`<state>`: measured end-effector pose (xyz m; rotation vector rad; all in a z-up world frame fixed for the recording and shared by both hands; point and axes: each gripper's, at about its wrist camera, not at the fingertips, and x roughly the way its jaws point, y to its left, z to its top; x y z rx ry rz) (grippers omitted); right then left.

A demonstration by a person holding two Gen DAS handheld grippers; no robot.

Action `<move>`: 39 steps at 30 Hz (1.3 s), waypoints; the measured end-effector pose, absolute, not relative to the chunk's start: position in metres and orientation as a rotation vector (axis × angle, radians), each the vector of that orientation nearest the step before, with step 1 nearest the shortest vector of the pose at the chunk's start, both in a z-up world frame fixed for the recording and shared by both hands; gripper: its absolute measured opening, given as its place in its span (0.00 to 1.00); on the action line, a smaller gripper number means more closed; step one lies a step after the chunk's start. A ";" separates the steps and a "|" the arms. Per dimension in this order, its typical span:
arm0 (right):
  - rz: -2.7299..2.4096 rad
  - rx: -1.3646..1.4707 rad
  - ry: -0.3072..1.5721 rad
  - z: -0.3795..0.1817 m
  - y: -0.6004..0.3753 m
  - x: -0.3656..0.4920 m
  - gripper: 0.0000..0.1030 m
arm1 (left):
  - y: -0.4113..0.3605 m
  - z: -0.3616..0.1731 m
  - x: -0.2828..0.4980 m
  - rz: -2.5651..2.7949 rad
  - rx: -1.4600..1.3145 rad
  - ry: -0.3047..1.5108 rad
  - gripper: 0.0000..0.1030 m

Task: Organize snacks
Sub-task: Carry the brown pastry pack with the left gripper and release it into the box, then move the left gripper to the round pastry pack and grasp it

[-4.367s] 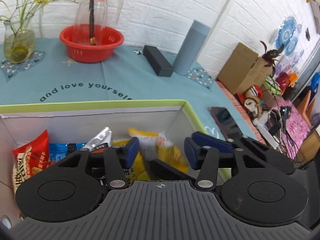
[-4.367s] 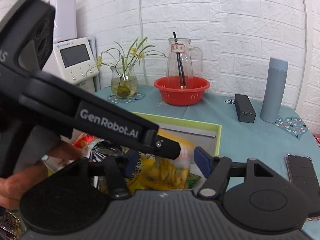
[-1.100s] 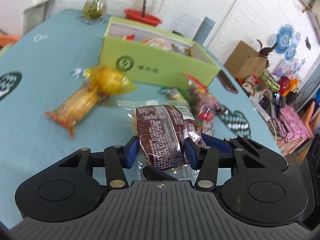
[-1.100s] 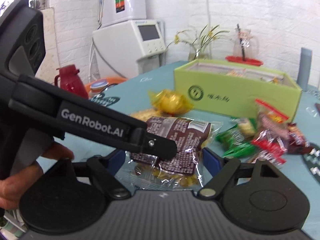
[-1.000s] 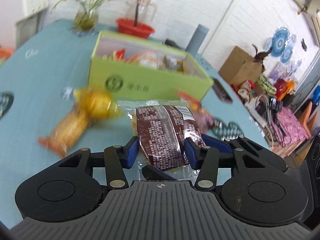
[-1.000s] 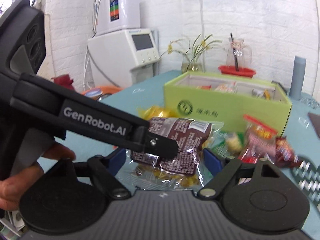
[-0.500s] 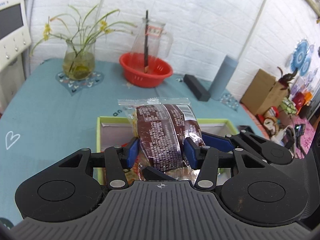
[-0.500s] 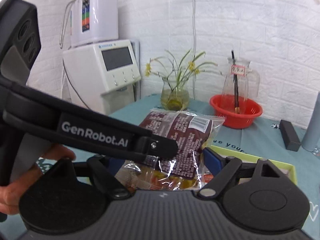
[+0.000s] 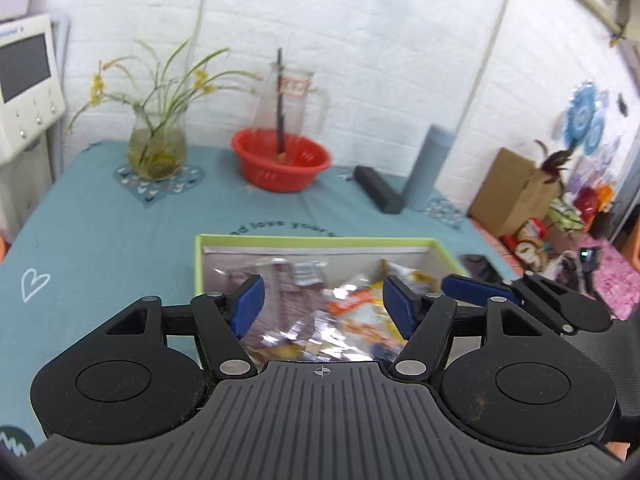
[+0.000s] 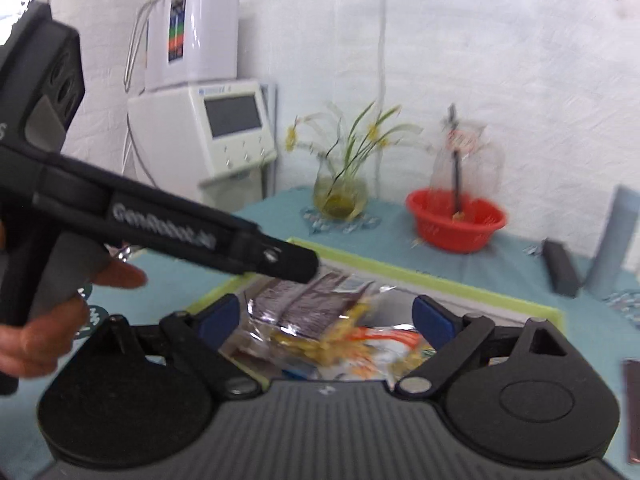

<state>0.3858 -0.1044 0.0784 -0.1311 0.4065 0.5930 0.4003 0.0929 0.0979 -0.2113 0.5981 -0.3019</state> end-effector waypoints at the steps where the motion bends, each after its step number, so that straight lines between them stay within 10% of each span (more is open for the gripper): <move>1: 0.578 -0.121 0.402 0.079 -0.118 0.373 0.90 | 0.088 0.100 0.388 -0.322 -0.207 0.593 0.52; 12: 0.433 0.072 0.613 -0.009 -0.195 0.241 0.91 | -0.001 0.014 0.302 -0.502 -0.205 0.849 0.34; 39: 0.558 -0.018 0.649 -0.016 -0.160 0.223 0.74 | -0.023 -0.005 0.269 -0.482 -0.189 0.945 0.11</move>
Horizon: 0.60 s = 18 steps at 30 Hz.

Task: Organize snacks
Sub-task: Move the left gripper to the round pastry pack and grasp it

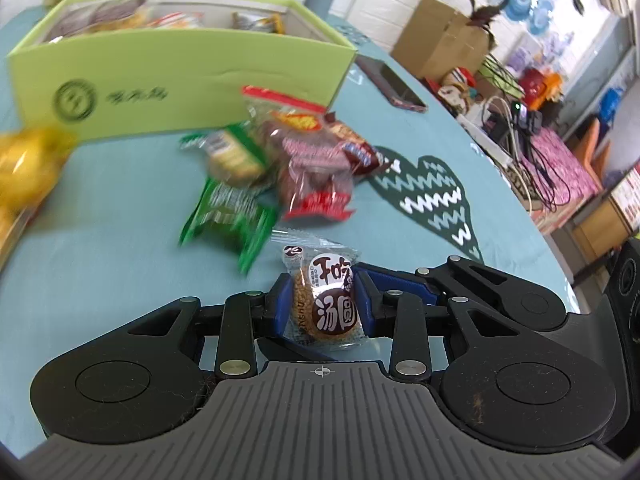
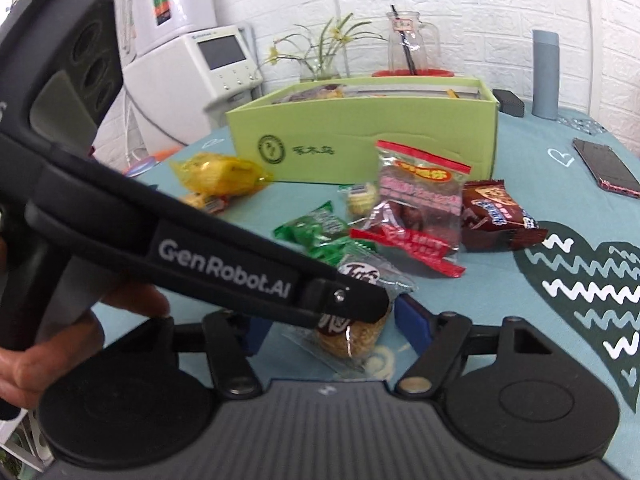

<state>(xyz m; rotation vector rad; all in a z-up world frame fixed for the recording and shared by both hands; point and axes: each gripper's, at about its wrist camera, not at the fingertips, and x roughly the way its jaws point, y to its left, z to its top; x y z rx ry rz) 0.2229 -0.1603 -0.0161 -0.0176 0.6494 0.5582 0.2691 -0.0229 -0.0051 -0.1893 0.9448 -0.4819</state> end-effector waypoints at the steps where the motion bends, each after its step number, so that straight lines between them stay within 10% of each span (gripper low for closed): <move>1: 0.570 -0.024 0.644 -0.015 -0.158 0.216 0.75 | -0.021 -0.004 0.263 -0.479 -0.195 0.944 0.11; 9: 0.537 0.040 0.644 -0.015 -0.171 0.200 0.76 | -0.014 0.001 0.243 -0.420 -0.175 0.899 0.35; 18: 0.550 0.025 0.637 -0.017 -0.160 0.197 0.74 | -0.020 -0.003 0.244 -0.433 -0.171 0.917 0.30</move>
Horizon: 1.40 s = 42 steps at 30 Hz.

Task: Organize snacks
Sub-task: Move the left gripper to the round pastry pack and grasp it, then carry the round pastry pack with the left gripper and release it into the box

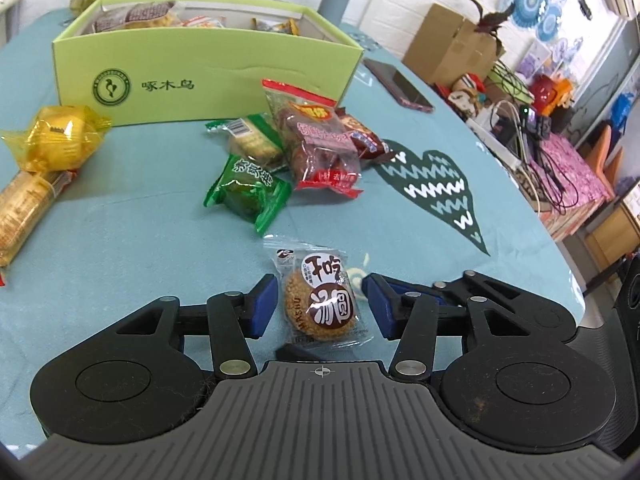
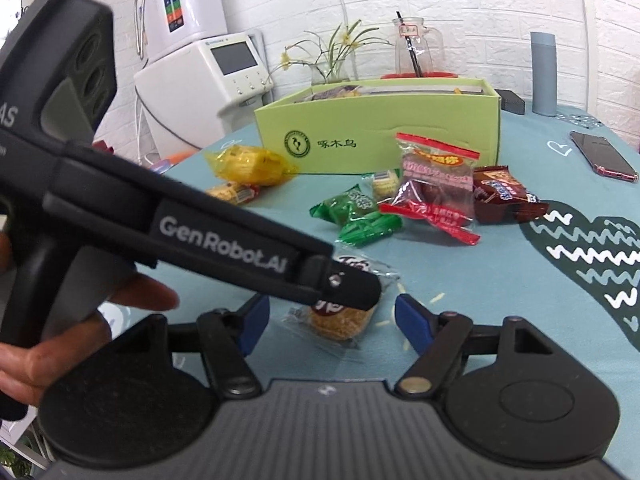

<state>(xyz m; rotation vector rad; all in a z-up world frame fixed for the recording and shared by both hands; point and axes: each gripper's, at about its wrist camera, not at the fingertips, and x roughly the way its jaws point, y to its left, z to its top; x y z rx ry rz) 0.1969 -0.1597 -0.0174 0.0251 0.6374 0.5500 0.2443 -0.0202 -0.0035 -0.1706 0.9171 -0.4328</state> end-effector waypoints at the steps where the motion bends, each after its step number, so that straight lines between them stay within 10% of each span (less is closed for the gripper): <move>1: 0.550 0.028 0.638 -0.018 -0.158 0.198 0.74 | -0.021 -0.004 0.245 -0.431 -0.168 0.918 0.30; 26: 0.508 0.019 0.631 -0.022 -0.154 0.197 0.60 | -0.019 -0.012 0.247 -0.459 -0.188 0.925 0.09; 42: 0.519 -0.061 0.406 0.076 -0.168 0.330 0.61 | -0.039 0.103 0.370 -0.439 -0.160 0.693 0.08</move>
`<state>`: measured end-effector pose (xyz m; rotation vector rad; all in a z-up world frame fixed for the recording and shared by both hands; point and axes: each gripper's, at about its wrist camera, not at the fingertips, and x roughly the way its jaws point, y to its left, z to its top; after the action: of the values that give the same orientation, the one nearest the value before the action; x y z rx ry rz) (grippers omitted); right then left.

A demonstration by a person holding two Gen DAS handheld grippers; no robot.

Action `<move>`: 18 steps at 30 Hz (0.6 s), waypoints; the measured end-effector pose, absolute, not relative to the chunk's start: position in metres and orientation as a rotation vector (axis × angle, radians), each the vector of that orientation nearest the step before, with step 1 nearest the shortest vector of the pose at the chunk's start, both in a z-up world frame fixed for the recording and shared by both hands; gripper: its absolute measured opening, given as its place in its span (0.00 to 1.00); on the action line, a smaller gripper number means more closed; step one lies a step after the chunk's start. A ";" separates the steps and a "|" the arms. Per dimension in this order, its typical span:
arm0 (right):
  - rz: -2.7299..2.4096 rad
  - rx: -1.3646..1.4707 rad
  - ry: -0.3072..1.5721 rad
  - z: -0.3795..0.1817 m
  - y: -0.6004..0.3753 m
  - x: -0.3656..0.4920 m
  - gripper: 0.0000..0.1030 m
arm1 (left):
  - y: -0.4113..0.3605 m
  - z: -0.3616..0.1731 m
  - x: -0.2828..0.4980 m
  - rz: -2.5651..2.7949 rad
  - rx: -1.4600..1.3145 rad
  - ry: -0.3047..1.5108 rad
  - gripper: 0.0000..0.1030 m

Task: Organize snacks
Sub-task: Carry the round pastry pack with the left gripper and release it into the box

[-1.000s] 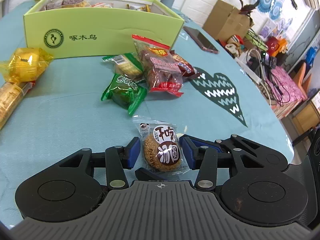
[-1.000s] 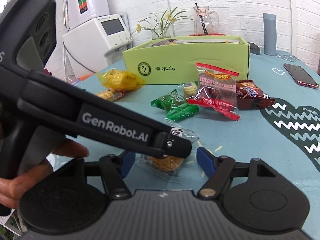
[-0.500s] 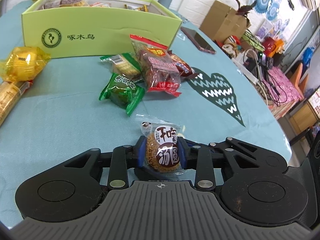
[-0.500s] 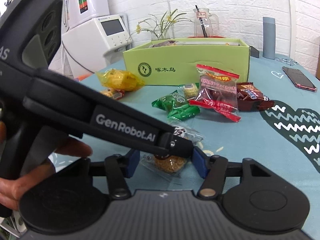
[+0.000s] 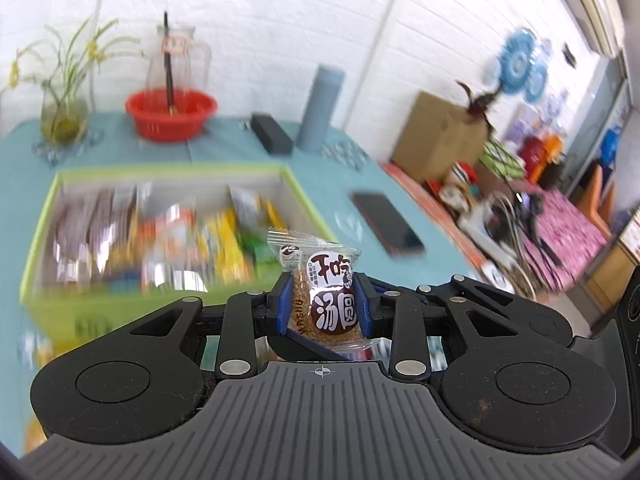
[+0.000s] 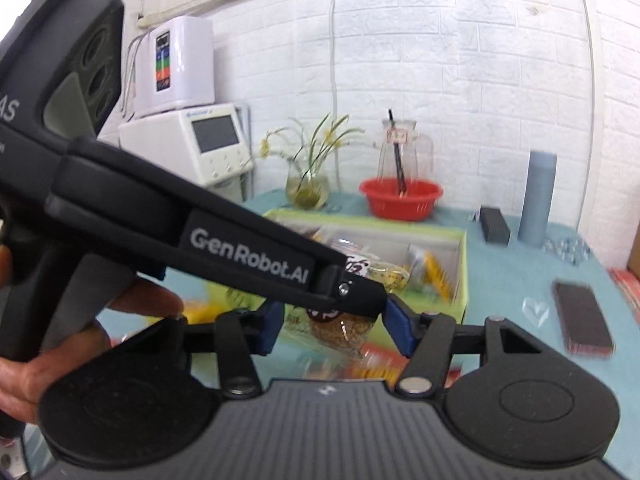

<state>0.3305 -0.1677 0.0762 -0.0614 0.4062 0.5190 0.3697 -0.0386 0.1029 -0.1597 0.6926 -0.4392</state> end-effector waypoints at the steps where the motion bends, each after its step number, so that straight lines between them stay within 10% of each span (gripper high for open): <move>1: 0.517 -0.070 0.407 0.080 -0.167 0.346 0.62 | -0.040 0.106 0.385 -0.434 -0.153 0.687 0.08; 12: 0.555 -0.070 0.492 0.046 -0.158 0.447 0.66 | -0.037 0.069 0.483 -0.379 -0.164 0.760 0.11; 18: 0.547 -0.040 0.485 0.045 -0.169 0.444 0.73 | -0.030 0.072 0.476 -0.362 -0.189 0.724 0.28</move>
<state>0.4441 -0.1686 0.0449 -0.0398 0.4846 0.5467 0.4759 -0.0295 0.0717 -0.1887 0.7242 -0.3619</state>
